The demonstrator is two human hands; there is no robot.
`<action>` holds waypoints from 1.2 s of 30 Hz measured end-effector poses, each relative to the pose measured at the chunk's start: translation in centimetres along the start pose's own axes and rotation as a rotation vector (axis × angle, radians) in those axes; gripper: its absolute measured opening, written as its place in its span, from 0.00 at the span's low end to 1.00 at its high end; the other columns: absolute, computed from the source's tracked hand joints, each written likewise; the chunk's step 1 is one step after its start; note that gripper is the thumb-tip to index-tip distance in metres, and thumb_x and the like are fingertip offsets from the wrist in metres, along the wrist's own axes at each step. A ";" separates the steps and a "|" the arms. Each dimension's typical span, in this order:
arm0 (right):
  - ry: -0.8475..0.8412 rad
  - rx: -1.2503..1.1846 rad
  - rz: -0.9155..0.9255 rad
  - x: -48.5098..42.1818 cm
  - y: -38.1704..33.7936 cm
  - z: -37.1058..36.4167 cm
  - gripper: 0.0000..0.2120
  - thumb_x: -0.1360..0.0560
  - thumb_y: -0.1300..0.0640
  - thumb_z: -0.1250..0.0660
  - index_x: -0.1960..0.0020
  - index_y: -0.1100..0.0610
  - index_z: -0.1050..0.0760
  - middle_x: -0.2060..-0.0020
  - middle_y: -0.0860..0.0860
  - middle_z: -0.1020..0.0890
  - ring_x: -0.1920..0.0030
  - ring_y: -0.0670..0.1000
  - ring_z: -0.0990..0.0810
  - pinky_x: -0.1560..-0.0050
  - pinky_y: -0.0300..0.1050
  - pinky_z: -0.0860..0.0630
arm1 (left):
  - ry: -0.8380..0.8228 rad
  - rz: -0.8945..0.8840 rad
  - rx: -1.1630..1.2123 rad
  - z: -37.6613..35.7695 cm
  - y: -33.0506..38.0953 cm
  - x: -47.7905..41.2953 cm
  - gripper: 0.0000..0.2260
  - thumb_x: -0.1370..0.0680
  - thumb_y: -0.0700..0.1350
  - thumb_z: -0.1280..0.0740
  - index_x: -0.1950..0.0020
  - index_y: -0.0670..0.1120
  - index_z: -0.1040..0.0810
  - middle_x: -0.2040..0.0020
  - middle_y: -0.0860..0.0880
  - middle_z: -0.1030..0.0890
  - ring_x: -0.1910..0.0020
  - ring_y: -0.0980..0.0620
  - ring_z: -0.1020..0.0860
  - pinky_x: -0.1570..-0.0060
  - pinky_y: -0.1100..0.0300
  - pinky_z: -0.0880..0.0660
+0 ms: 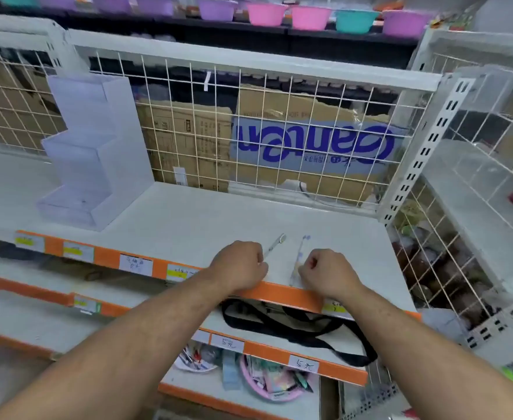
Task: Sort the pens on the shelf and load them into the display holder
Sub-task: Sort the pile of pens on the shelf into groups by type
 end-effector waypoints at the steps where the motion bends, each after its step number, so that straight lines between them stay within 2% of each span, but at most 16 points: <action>1: -0.016 -0.018 -0.034 -0.6 0.2 -0.4 0.09 0.26 0.51 0.35 0.63 0.52 0.26 0.63 0.49 0.19 0.58 0.53 0.21 0.66 0.42 0.31 | -0.020 0.019 -0.009 -0.2 -0.2 -0.7 0.08 0.24 0.52 0.36 0.51 0.51 0.21 0.51 0.51 0.19 0.52 0.49 0.22 0.52 0.54 0.23; 4: -0.050 0.022 -0.131 -2.4 0.8 -1.4 0.11 0.24 0.46 0.36 0.59 0.53 0.25 0.57 0.52 0.18 0.53 0.55 0.21 0.59 0.44 0.28 | -0.041 0.064 -0.046 -0.8 -0.7 -2.9 0.08 0.24 0.52 0.37 0.51 0.50 0.22 0.51 0.52 0.20 0.52 0.49 0.23 0.54 0.55 0.23; 6: -0.066 0.073 -0.148 -3.9 1.1 -1.8 0.15 0.24 0.43 0.37 0.56 0.54 0.25 0.55 0.52 0.19 0.54 0.54 0.23 0.58 0.44 0.30 | -0.071 0.073 -0.059 -1.3 -0.8 -4.3 0.09 0.23 0.52 0.37 0.49 0.49 0.23 0.50 0.51 0.21 0.51 0.49 0.23 0.54 0.55 0.24; 10: -0.092 0.132 -0.166 -6.4 0.9 -1.9 0.18 0.27 0.39 0.35 0.59 0.55 0.27 0.62 0.49 0.23 0.61 0.51 0.24 0.67 0.42 0.33 | -0.099 0.120 -0.040 -2.1 -1.0 -6.1 0.11 0.24 0.54 0.34 0.49 0.48 0.24 0.53 0.50 0.20 0.56 0.50 0.23 0.60 0.57 0.28; 12: -0.105 0.112 -0.167 -7.4 0.6 -2.2 0.16 0.29 0.40 0.33 0.62 0.52 0.30 0.64 0.46 0.25 0.64 0.48 0.26 0.70 0.41 0.34 | -0.150 0.161 -0.017 -2.3 -1.0 -6.8 0.12 0.27 0.55 0.32 0.51 0.47 0.23 0.56 0.50 0.20 0.59 0.51 0.23 0.60 0.56 0.26; 14: -0.134 0.085 -0.170 -8.2 0.3 -2.3 0.15 0.31 0.42 0.31 0.62 0.50 0.34 0.64 0.45 0.27 0.61 0.50 0.24 0.67 0.42 0.32 | -0.193 0.210 0.018 -2.2 -1.0 -7.5 0.13 0.30 0.53 0.30 0.52 0.47 0.22 0.56 0.50 0.19 0.60 0.52 0.23 0.60 0.57 0.24; 16: -0.169 0.089 -0.172 -8.9 0.2 -2.3 0.16 0.31 0.44 0.30 0.62 0.49 0.37 0.63 0.45 0.28 0.57 0.53 0.23 0.65 0.43 0.31 | -0.221 0.256 0.054 -2.1 -1.1 -8.0 0.13 0.32 0.52 0.29 0.52 0.45 0.21 0.56 0.49 0.18 0.60 0.51 0.21 0.61 0.57 0.24; 19: -0.194 0.114 -0.153 -9.4 0.2 -2.3 0.16 0.32 0.44 0.30 0.62 0.49 0.37 0.63 0.45 0.28 0.58 0.53 0.24 0.68 0.42 0.33 | -0.237 0.295 0.069 -2.3 -1.1 -8.4 0.09 0.32 0.48 0.29 0.56 0.45 0.21 0.58 0.48 0.18 0.56 0.49 0.18 0.63 0.58 0.24; 24: -0.210 0.112 -0.136 -9.5 0.3 -2.2 0.16 0.31 0.45 0.30 0.63 0.49 0.37 0.64 0.44 0.29 0.57 0.53 0.24 0.66 0.43 0.32 | -0.152 0.337 0.028 -2.4 -0.7 -8.1 0.02 0.29 0.44 0.34 0.59 0.47 0.24 0.62 0.49 0.21 0.65 0.51 0.21 0.71 0.60 0.27; 27: -0.227 0.083 -0.138 -9.4 0.2 -2.0 0.12 0.31 0.48 0.32 0.61 0.51 0.34 0.62 0.45 0.25 0.58 0.51 0.22 0.69 0.41 0.33 | -0.106 0.347 0.002 -2.3 -0.5 -7.7 0.04 0.26 0.43 0.35 0.61 0.47 0.27 0.64 0.50 0.24 0.68 0.53 0.25 0.73 0.61 0.32; 30: -0.248 -0.045 -0.171 -9.3 -0.2 -1.9 0.07 0.32 0.54 0.32 0.61 0.57 0.27 0.64 0.50 0.20 0.66 0.51 0.22 0.70 0.40 0.32 | -0.050 0.416 0.145 -1.8 -0.6 -7.3 0.09 0.24 0.41 0.38 0.65 0.45 0.31 0.66 0.50 0.26 0.69 0.52 0.28 0.73 0.61 0.34; 33: -0.282 -0.247 -0.169 -9.0 -1.6 -2.0 0.08 0.32 0.56 0.33 0.63 0.61 0.23 0.70 0.55 0.18 0.75 0.51 0.24 0.70 0.39 0.29 | 0.027 0.457 0.300 -0.7 -0.6 -6.5 0.14 0.23 0.38 0.40 0.68 0.45 0.37 0.69 0.49 0.31 0.71 0.53 0.33 0.74 0.61 0.39; 35: -0.276 -0.317 -0.133 -8.6 -3.0 -1.8 0.09 0.30 0.58 0.34 0.67 0.61 0.24 0.75 0.53 0.20 0.81 0.48 0.27 0.74 0.37 0.31 | 0.087 0.463 0.340 0.1 -0.6 -5.5 0.12 0.21 0.39 0.40 0.65 0.43 0.32 0.65 0.45 0.26 0.66 0.50 0.28 0.72 0.61 0.36; 36: -0.270 -0.348 -0.111 -8.4 -3.9 -1.7 0.11 0.30 0.59 0.34 0.69 0.61 0.25 0.78 0.52 0.21 0.82 0.47 0.27 0.76 0.36 0.32 | 0.118 0.466 0.355 0.5 -0.7 -4.9 0.10 0.20 0.41 0.40 0.61 0.41 0.27 0.59 0.43 0.22 0.62 0.48 0.25 0.69 0.61 0.33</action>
Point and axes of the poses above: each hand's wrist, its own x-axis away from the middle knuckle, its own z-axis out of the back of the hand, y = z × x, the point moved 3 cm from there along -x, towards the middle knuckle
